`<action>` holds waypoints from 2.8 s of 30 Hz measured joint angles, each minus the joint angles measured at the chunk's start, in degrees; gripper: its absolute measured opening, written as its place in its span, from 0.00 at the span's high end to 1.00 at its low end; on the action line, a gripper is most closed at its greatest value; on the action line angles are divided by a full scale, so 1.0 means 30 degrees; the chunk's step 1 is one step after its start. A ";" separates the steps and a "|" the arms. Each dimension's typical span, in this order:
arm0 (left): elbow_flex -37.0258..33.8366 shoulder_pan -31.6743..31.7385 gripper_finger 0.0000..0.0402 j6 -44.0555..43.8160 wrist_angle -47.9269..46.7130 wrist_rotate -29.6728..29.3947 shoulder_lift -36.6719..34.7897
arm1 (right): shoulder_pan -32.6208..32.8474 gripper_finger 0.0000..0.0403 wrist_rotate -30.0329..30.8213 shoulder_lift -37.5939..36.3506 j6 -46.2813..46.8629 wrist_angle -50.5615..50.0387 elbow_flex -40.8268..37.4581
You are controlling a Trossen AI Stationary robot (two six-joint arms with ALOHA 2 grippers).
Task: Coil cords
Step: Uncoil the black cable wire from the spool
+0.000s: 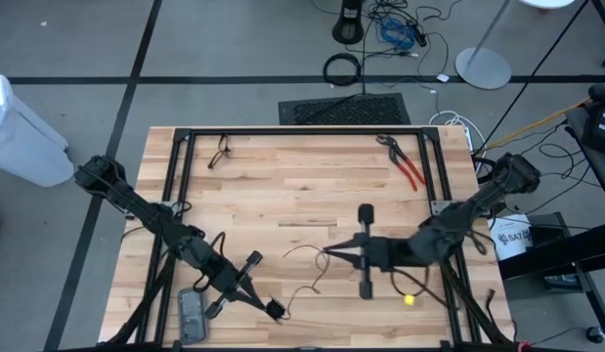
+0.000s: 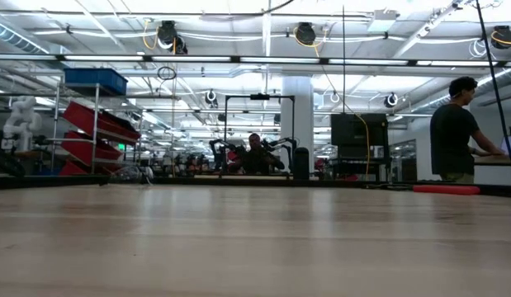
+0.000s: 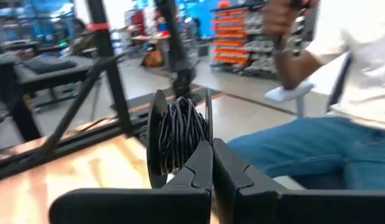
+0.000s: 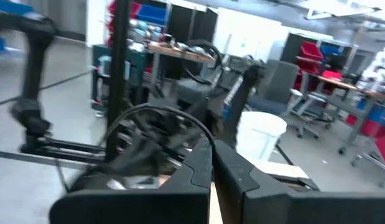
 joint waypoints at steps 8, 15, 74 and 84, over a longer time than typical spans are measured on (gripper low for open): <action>0.0000 0.0456 1.00 0.1454 -0.2419 -0.4941 -0.1508 | 0.1530 1.00 -0.0005 -0.0974 0.0313 -0.2625 0.0000; 0.0000 0.0473 1.00 0.3147 -0.5515 -0.7553 -0.5123 | 0.1497 1.00 0.0003 -0.1114 0.2390 -0.7249 0.0000; 0.0000 0.1901 1.00 0.2005 -0.7134 -0.4056 -0.7731 | -0.6947 0.61 -0.7551 0.8846 0.1408 0.4327 -0.0029; 0.0007 0.1597 1.00 0.1991 -0.5728 -0.3877 -0.7199 | -0.6654 0.61 -0.7730 0.8824 0.2034 0.6208 -0.0015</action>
